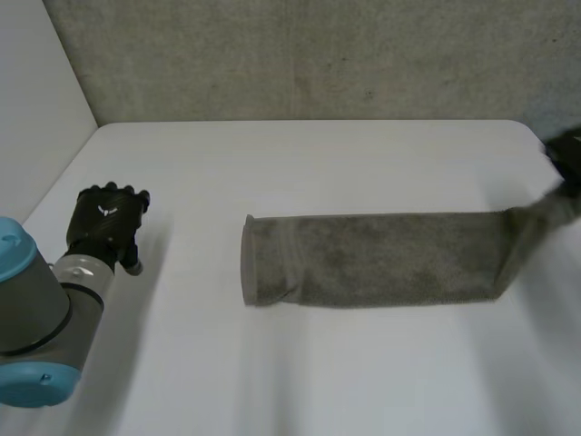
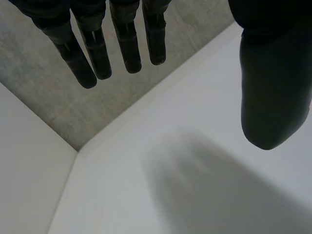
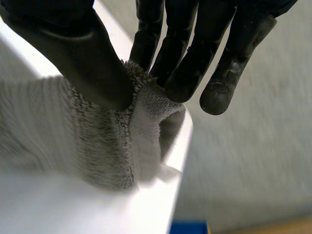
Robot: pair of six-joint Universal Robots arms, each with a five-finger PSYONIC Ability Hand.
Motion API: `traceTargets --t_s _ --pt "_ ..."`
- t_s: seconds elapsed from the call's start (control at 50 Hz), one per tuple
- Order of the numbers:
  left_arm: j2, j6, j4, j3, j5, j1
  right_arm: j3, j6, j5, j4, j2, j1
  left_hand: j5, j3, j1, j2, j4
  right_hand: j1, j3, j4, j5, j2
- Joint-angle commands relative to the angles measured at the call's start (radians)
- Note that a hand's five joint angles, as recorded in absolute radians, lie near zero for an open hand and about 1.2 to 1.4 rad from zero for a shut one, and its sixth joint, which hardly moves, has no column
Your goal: Fold the towel.
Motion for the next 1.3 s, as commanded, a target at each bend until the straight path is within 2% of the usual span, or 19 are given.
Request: traceTargets --t_s 0.02,0.04,0.08,0.22,0.24,0.26,0.28,0.3,0.48,0.58,0.76,0.82,0.86,0.88,0.9,0.92,1.04,1.2,1.3 --pt "0.018 -0.001 0.0 0.029 -0.004 -0.016 -0.097 0.093 -0.001 0.015 -0.018 0.407 -0.226 -0.04 -0.044 -0.037 -0.042 0.185 0.074 0.064 0.106 0.084" --pt "0.018 -0.001 0.0 0.029 -0.004 -0.016 -0.097 0.093 -0.001 0.015 -0.018 0.408 -0.226 -0.04 -0.044 -0.037 -0.042 0.185 0.074 0.064 0.106 0.084" --pt "0.018 -0.004 0.0 0.038 -0.004 -0.03 -0.105 0.094 -0.007 0.011 0.023 0.584 -0.226 -0.04 -0.044 -0.037 -0.042 0.185 0.074 0.064 0.106 0.084" --pt "0.007 -0.001 0.001 0.059 -0.007 -0.081 -0.123 0.09 -0.003 -0.029 0.16 0.794 -0.226 -0.04 -0.044 -0.037 -0.042 0.185 0.074 0.064 0.106 0.084" --pt "0.004 0.0 0.001 0.064 -0.007 -0.09 -0.128 0.09 -0.003 -0.026 0.193 0.811 -0.226 -0.04 -0.044 -0.037 -0.042 -0.064 -0.175 -0.185 -0.143 -0.165" --pt "0.004 0.0 0.001 0.064 -0.007 -0.09 -0.128 0.09 -0.003 -0.026 0.194 0.811 -0.226 -0.04 -0.044 -0.037 -0.042 -0.067 -0.178 -0.187 -0.146 -0.168" --pt "-0.001 0.002 0.001 0.069 -0.007 -0.101 -0.131 0.088 0.0 -0.02 0.227 0.818 -0.226 -0.04 -0.044 -0.037 -0.042 -0.683 -0.794 -0.803 -0.762 -0.784" --pt "-0.011 0.002 0.003 0.075 -0.007 -0.113 -0.131 0.09 0.012 -0.019 0.244 0.819 -0.226 -0.04 -0.044 -0.037 -0.042 -1.037 -1.148 -1.157 -1.116 -1.138" --pt "-0.033 0.003 0.003 0.093 -0.008 -0.159 -0.056 0.145 0.105 -0.019 0.113 0.716 -0.229 -0.043 -0.047 -0.04 -0.045 -1.037 -1.148 -1.157 -1.116 -1.138" --pt "-0.036 -0.003 0.003 0.099 -0.008 -0.164 0.159 0.199 0.03 -0.028 -0.013 0.502 -0.229 -0.043 -0.047 -0.04 -0.045 -1.037 -1.148 -1.157 -1.116 -1.138" --pt "-0.041 -0.004 0.003 0.09 -0.008 -0.165 0.409 0.163 -0.046 -0.12 -0.026 0.359 -0.231 -0.046 -0.05 -0.043 -0.048 -1.037 -1.148 -1.157 -1.116 -1.138" --pt "-0.039 -0.004 0.003 0.085 -0.008 -0.167 0.469 0.11 -0.041 -0.181 -0.024 0.33 -0.231 -0.046 -0.05 -0.043 -0.048 -0.798 -0.909 -0.918 -0.877 -0.899" --pt "-0.039 -0.004 0.003 0.082 -0.008 -0.173 0.486 0.067 -0.037 -0.209 -0.024 0.324 -0.231 -0.046 -0.05 -0.043 -0.048 -0.319 -0.43 -0.44 -0.398 -0.42" --pt "-0.039 -0.004 0.003 0.082 -0.008 -0.173 0.486 0.067 -0.037 -0.209 -0.024 0.324 -0.231 -0.046 -0.05 -0.043 -0.048 -0.316 -0.427 -0.437 -0.395 -0.417" --pt "-0.039 -0.003 0.003 0.082 -0.008 -0.174 0.483 0.053 -0.034 -0.215 -0.026 0.324 -0.231 -0.046 -0.05 -0.043 -0.048 -0.014 -0.125 -0.134 -0.093 -0.115" --pt "-0.039 -0.003 0.003 0.082 -0.008 -0.174 0.472 0.047 -0.03 -0.22 -0.029 0.33 -0.231 -0.046 -0.05 -0.043 -0.048 0.183 0.072 0.062 0.104 0.082" --pt "-0.03 -0.003 0.003 0.082 -0.008 -0.176 0.372 0.045 0.011 -0.22 -0.039 0.347 -0.231 -0.046 -0.05 -0.043 -0.048 0.185 0.074 0.064 0.106 0.084" --pt "-0.012 -0.001 0.003 0.099 -0.011 -0.188 0.119 0.036 0.019 -0.19 -0.029 0.621 -0.234 -0.049 -0.053 -0.046 -0.051 0.185 0.074 0.064 0.106 0.084" --pt "0.018 -0.006 0.003 0.13 -0.015 -0.185 -0.078 -0.074 -0.004 -0.113 0.163 0.849 -0.234 -0.049 -0.053 -0.046 -0.051 0.185 0.074 0.064 0.106 0.084"
